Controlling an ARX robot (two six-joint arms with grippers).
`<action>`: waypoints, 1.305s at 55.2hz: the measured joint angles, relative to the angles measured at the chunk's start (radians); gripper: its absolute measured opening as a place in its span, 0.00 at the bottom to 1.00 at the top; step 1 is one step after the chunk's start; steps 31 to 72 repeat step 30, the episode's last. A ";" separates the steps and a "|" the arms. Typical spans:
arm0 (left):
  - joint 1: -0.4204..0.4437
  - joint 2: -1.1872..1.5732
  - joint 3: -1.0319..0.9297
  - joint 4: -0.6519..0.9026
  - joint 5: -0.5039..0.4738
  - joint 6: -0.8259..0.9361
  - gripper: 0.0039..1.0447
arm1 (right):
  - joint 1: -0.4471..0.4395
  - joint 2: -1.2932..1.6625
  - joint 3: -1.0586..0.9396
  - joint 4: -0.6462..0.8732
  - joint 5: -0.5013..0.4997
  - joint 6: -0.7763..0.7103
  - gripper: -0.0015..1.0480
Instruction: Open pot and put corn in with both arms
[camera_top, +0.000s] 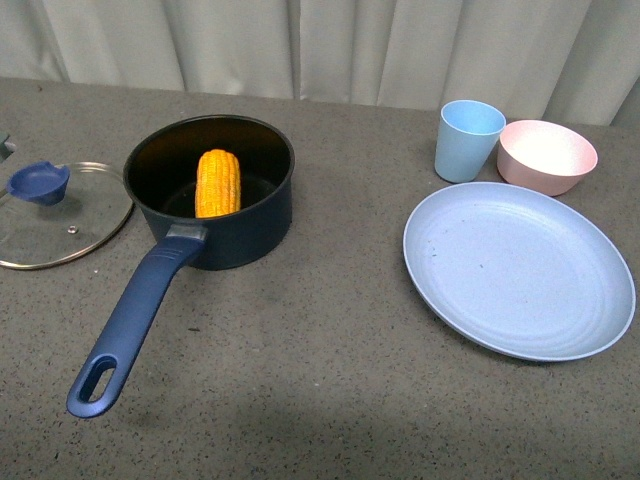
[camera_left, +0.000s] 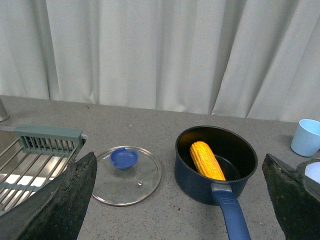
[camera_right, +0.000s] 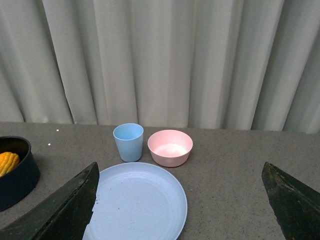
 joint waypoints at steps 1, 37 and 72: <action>0.000 0.000 0.000 0.000 0.000 0.000 0.94 | 0.000 0.000 0.000 0.000 0.000 0.000 0.91; 0.000 0.000 0.000 0.000 0.000 0.000 0.94 | 0.000 0.000 0.000 0.000 0.000 0.000 0.91; 0.000 0.000 0.000 0.000 0.000 0.000 0.94 | 0.000 0.000 0.000 0.000 0.000 0.000 0.91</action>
